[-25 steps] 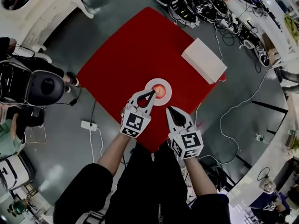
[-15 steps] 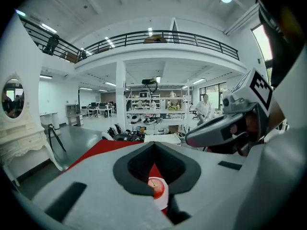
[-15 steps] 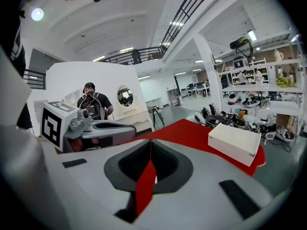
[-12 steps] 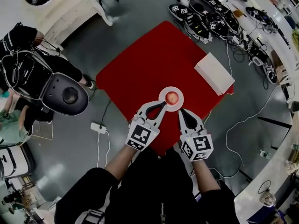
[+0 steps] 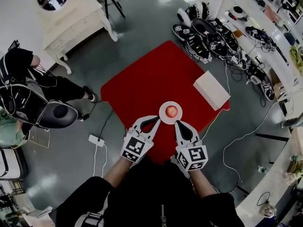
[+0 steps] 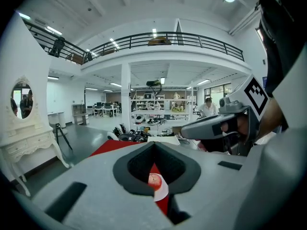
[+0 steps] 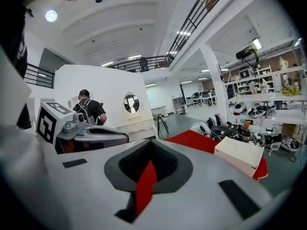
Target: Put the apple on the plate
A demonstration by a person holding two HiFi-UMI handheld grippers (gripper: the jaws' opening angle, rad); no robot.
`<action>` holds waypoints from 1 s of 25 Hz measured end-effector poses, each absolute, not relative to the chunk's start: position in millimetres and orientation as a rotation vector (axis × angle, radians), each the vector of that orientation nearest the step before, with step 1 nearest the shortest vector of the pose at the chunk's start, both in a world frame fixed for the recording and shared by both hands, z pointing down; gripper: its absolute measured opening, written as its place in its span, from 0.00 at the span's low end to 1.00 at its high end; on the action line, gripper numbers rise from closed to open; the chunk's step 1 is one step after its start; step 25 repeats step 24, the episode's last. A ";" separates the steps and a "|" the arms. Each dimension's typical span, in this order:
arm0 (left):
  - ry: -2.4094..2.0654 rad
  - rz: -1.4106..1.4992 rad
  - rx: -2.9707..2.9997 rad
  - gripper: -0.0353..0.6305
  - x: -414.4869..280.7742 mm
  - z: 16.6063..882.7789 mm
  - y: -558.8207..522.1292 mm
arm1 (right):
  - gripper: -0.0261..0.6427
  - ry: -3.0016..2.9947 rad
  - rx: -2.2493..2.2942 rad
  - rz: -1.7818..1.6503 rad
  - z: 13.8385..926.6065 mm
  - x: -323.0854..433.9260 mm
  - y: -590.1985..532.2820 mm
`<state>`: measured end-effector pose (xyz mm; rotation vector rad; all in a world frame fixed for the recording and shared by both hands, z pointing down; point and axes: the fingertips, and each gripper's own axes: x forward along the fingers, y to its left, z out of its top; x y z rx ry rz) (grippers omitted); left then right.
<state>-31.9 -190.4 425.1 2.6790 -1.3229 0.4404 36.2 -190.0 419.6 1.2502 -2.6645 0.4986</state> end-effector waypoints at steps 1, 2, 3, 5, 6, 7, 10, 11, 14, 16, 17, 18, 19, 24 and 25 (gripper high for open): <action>-1.325 0.434 2.682 0.06 -33.0 422.7 -191.6 | 0.06 -2.665 1.250 0.495 418.1 34.7 -190.6; -1.324 0.428 2.686 0.06 -35.1 420.8 -194.3 | 0.06 -2.664 1.251 0.493 417.1 31.9 -192.9; -1.321 0.422 2.691 0.06 -37.9 419.4 -197.6 | 0.06 -2.663 1.252 0.493 416.4 28.1 -196.1; -1.312 0.413 2.698 0.06 -42.3 417.5 -201.1 | 0.06 -2.663 1.255 0.491 415.5 21.4 -199.6; -1.308 0.411 2.700 0.06 -42.2 416.9 -199.6 | 0.06 -2.663 1.255 0.488 414.7 20.4 -198.2; -1.305 0.409 2.702 0.06 -40.6 416.4 -196.8 | 0.06 -2.665 1.255 0.483 413.6 21.0 -195.7; -1.305 0.408 2.707 0.06 -31.0 415.3 -187.4 | 0.06 -2.670 1.256 0.468 410.0 28.3 -186.8; -1.304 0.407 2.708 0.06 -27.5 415.5 -184.7 | 0.06 -2.671 1.255 0.465 409.6 31.1 -184.1; -1.291 0.407 2.709 0.06 -20.4 418.4 -181.1 | 0.06 -2.671 1.252 0.461 410.6 35.9 -180.5; -1.277 0.412 2.711 0.06 -18.5 421.2 -182.1 | 0.06 -2.671 1.254 0.461 412.0 36.2 -181.6; -1.271 0.415 2.713 0.06 -18.0 422.6 -182.9 | 0.06 -2.671 1.255 0.462 412.7 36.1 -182.3; -1.267 0.418 2.715 0.06 -17.5 423.8 -183.7 | 0.06 -2.670 1.256 0.464 413.3 36.1 -183.0; -1.265 0.424 2.717 0.06 -17.0 424.5 -184.7 | 0.06 -2.670 1.257 0.464 413.4 36.2 -183.7; -1.256 0.462 2.731 0.06 -14.2 423.1 -189.1 | 0.06 -2.669 1.260 0.468 408.6 36.1 -187.4; -1.256 0.462 2.731 0.06 -14.2 423.1 -189.1 | 0.06 -2.669 1.260 0.468 408.6 36.1 -187.4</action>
